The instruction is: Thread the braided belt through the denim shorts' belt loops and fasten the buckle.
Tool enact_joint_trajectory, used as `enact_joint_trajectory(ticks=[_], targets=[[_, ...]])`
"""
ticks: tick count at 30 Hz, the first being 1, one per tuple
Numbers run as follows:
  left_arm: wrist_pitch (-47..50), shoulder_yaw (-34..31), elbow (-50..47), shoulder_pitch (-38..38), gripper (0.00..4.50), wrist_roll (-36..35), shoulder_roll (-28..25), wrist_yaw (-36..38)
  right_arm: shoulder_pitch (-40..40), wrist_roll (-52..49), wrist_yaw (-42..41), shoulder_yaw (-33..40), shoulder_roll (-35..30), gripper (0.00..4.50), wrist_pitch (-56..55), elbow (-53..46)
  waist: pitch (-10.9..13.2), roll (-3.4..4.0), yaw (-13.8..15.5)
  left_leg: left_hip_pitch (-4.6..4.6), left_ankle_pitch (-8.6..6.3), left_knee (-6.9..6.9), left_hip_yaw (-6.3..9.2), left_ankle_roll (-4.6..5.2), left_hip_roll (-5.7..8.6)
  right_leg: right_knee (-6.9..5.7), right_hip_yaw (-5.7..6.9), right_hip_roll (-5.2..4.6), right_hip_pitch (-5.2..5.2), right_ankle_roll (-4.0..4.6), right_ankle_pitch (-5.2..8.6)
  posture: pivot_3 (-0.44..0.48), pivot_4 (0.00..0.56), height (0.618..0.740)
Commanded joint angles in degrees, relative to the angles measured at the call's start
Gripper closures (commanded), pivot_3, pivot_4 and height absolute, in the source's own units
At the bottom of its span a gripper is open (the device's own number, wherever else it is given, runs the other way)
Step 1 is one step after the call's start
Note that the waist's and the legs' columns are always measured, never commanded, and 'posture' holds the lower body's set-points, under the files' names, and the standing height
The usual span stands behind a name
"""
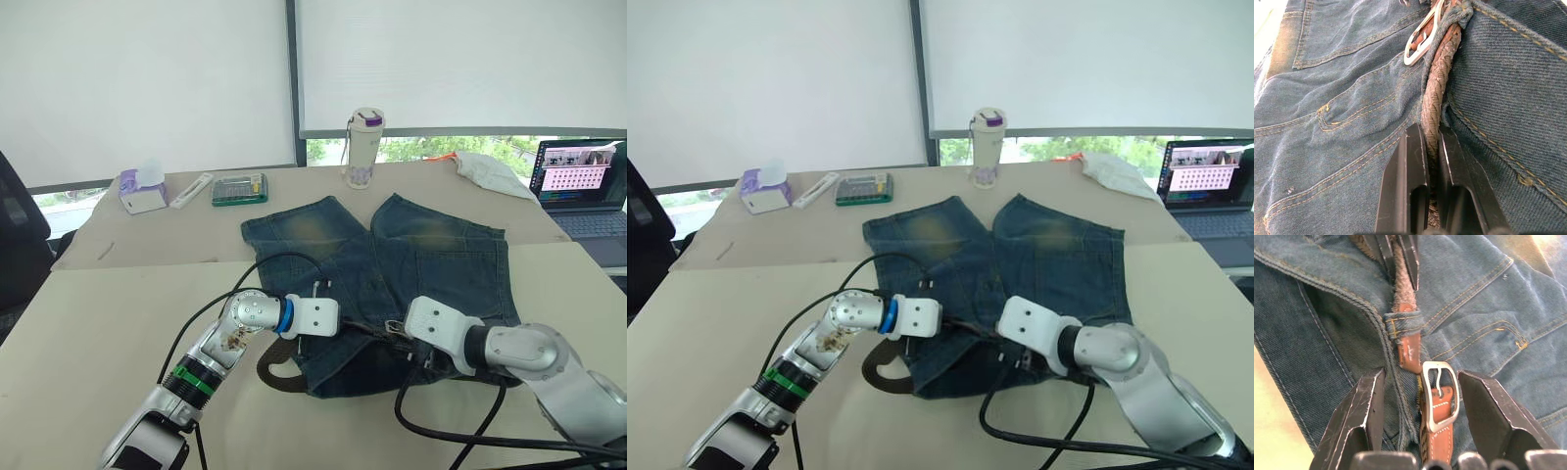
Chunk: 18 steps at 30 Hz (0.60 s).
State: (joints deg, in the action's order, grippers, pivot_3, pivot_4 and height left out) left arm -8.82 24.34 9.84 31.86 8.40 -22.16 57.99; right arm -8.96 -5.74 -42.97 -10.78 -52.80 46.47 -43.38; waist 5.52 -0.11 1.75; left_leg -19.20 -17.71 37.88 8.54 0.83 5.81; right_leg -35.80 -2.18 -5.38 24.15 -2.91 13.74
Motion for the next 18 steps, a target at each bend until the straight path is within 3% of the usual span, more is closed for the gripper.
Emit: enact_joint_trajectory(ticks=[1, 9, 18], targets=[[-0.92, -0.48, -1.31, 1.38, 4.50, -0.95, 0.28, -0.19, -1.56, 0.64, 0.69, 0.35, 0.62, 1.90, -1.66, -0.39, -0.01, 0.01, 0.00, 0.00, 0.00, 0.00, 0.00, 0.00, 0.00, 0.00, 0.00, 0.00, 0.00, 0.00, 0.00, 0.000, 0.150, 0.740], [-0.95, -0.52, -1.26, 1.35, 4.50, -0.90, 0.30, -0.31, -0.80, -5.30, -3.51, 8.06, -1.84, 1.90, 1.29, -2.79, -0.01, 0.01, 0.38, 0.00, 0.00, 0.00, 0.00, 0.00, 0.00, -0.01, -0.01, 0.01, -0.01, 0.00, 0.00, 0.000, 0.150, 0.740], [-1.07, -0.50, -1.14, 1.55, 4.50, -0.87, 0.56, -0.40, -1.23, -1.06, -1.24, 3.05, -2.55, 1.90, -1.99, 0.06, 0.00, -0.01, 0.44, 0.01, 0.00, 0.00, -0.03, 0.00, -0.01, -0.01, -0.02, 0.01, 0.00, 0.00, 0.00, 0.000, 0.150, 0.740]])
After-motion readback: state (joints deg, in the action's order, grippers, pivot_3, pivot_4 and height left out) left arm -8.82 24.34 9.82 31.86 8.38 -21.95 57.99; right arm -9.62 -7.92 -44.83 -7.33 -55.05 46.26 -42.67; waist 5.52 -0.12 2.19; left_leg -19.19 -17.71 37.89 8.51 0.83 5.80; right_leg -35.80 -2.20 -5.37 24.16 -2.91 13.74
